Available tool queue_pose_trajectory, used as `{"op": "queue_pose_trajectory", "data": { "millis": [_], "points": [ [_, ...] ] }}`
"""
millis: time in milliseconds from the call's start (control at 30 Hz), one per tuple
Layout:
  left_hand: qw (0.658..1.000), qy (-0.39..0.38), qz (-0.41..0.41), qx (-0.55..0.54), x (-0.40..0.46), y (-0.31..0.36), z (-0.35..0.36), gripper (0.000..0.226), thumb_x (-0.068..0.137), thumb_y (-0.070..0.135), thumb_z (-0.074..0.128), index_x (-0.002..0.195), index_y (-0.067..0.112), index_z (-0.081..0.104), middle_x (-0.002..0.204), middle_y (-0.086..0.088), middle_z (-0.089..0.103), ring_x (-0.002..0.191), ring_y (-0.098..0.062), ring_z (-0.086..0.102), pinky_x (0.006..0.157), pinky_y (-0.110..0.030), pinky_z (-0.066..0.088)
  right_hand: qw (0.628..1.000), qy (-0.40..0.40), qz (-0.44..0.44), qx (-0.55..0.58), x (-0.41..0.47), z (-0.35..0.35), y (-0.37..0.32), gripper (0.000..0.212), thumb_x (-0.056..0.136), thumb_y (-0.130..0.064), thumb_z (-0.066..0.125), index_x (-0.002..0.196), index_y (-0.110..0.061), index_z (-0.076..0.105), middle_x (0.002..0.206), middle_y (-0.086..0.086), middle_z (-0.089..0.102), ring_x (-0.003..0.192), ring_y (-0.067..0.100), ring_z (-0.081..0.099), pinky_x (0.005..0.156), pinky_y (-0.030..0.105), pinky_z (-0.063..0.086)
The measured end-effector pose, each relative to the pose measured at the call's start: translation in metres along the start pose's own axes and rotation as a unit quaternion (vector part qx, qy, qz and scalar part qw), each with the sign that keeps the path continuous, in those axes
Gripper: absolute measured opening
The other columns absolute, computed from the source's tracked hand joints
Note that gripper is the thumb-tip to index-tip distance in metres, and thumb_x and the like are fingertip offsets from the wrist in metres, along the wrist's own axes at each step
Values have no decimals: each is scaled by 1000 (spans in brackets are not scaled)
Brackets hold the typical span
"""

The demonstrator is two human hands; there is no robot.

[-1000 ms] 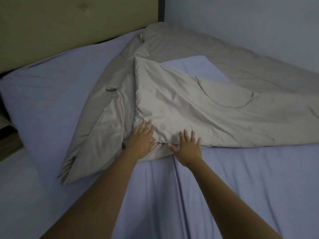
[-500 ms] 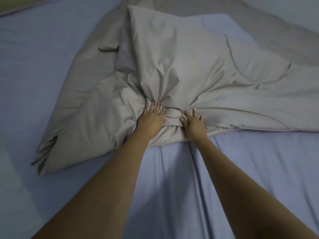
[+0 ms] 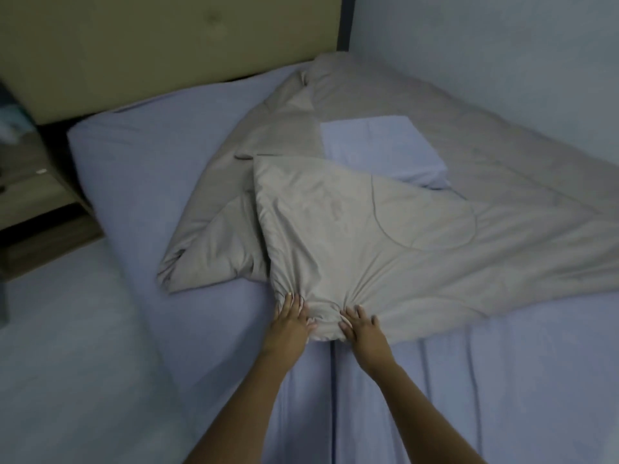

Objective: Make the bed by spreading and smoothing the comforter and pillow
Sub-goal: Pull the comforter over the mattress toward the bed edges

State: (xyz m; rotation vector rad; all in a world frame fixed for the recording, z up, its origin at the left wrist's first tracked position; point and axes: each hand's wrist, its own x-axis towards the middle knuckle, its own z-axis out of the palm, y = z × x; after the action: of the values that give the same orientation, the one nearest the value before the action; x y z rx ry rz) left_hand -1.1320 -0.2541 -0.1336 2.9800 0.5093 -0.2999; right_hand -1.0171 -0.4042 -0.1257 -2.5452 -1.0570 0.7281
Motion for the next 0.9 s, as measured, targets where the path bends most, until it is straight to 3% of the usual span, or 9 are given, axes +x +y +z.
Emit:
{"op": "queue_pose_trajectory", "data": {
  "millis": [67,133,200,267,367,433,500,600,900],
  "points": [
    [1000,-2,-29,3,-42,29,-16,57,79,38,36,92,0,77,100,-16,74,92,-31,72,69,-39,59,1000,5,-12,11,-43,-7,3,118,65,-81,-22,142,-18,42,151,-1,38,146,19,19,114,38,13],
    [998,12,-62,-21,-82,60,-26,57,79,39,36,89,2,77,98,-16,74,92,-30,72,69,-40,59,1000,-14,-22,1,-89,-15,5,69,95,-59,10,143,-17,39,153,-1,35,146,17,17,115,34,12],
    [995,11,-99,-28,-127,91,-31,56,82,40,37,94,1,76,104,-18,72,98,-32,70,75,-42,58,998,-23,-45,-21,-136,-18,9,44,104,-31,29,144,-15,36,154,1,32,146,17,16,114,32,11],
    [994,-21,-99,-40,-175,121,-28,55,85,39,40,101,-1,74,112,-21,69,106,-35,66,83,-45,55,996,-41,-65,-34,-186,-15,16,43,104,-26,31,145,-14,34,154,1,31,146,17,16,115,32,11],
    [991,-10,-119,-56,-232,167,-16,58,79,42,34,86,5,78,97,-14,74,93,-28,72,70,-39,58,994,-59,-85,-46,-253,-8,29,44,104,-25,30,146,-14,32,155,1,30,147,17,16,115,33,11],
    [986,-32,-156,-40,-266,196,-25,61,84,43,32,97,5,77,108,-16,72,105,-28,68,82,-38,56,993,-60,-93,-51,-290,-5,36,44,104,-25,30,147,-13,32,154,2,31,146,18,17,115,33,12],
    [980,-55,-178,-71,-300,222,-30,61,98,41,29,135,-1,51,146,-22,43,138,-31,38,112,-41,32,991,-69,-98,-55,-326,-2,42,44,104,-24,31,146,-12,32,154,3,32,146,19,19,114,33,14],
    [976,-74,-198,-59,-343,256,-24,60,104,40,22,152,5,16,161,-15,9,149,-28,4,119,-42,3,990,-67,-108,-60,-376,8,54,43,104,-25,33,145,-11,34,151,6,38,144,21,23,111,33,18],
    [971,-69,-216,-71,-470,356,-3,61,103,41,23,152,5,15,161,-14,7,149,-28,3,119,-42,4,983,-52,-162,-69,-511,38,99,42,102,-29,39,138,-10,46,140,10,51,140,25,34,107,37,28]
  ]
}}
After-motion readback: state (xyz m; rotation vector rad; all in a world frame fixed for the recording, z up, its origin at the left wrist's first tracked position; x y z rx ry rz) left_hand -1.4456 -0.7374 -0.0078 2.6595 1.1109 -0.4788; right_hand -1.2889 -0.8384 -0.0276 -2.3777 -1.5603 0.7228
